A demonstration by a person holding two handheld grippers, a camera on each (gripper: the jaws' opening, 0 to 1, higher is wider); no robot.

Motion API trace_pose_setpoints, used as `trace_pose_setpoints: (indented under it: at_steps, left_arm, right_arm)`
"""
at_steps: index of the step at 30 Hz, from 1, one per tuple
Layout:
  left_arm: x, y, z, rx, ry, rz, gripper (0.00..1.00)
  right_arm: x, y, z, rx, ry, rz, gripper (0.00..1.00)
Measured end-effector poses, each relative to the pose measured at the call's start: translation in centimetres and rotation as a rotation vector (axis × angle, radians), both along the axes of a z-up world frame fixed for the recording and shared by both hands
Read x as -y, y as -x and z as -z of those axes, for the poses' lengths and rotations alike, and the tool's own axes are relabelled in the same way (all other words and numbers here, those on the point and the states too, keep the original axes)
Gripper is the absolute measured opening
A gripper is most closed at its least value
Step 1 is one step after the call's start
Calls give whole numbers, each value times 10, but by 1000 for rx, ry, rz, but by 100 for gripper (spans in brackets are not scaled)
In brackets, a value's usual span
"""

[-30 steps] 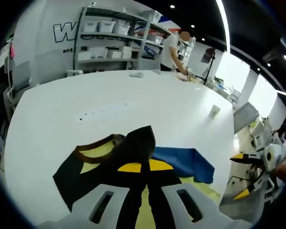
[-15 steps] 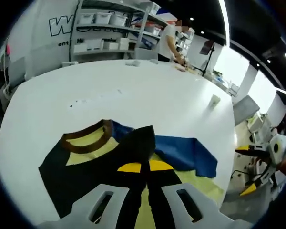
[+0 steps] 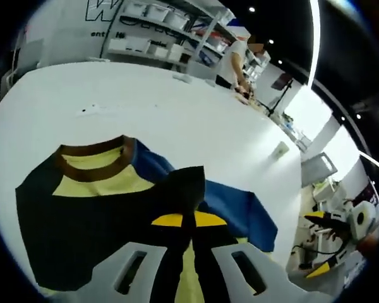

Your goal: Fold the garment on the visible template until the final outline fits inside the template.

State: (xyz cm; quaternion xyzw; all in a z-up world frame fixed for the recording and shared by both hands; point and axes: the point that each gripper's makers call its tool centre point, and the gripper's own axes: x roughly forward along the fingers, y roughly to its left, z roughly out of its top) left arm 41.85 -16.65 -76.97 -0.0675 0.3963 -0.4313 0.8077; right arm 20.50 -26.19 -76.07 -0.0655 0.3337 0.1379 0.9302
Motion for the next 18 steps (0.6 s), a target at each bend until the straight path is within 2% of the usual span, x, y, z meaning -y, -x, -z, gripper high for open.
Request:
trace_pose_setpoints:
  at_steps: [3,6,8,11,13,18]
  left_arm:
    - [10,6,-4,9,42,42,7]
    - [15,13,-4,18,39,91,14]
    - [13,16,-3,55,14,126,15]
    - [10,19,-4,74,1,146,22]
    - [8,22,-9,105,0,168,26]
    - [3,23,-20,141,21,168,36]
  right_arm:
    - [3,-1,1,-2,-2,6,85]
    - [3,-2,2,-7,-1,6,85]
    - [3,-3,3,-7,0,3,85]
    - [2,-4,3,-6,-1,1,85]
    - [1,-5,4,-6,-2,1,85]
    - [0,-8,6,-3,-2,3,85]
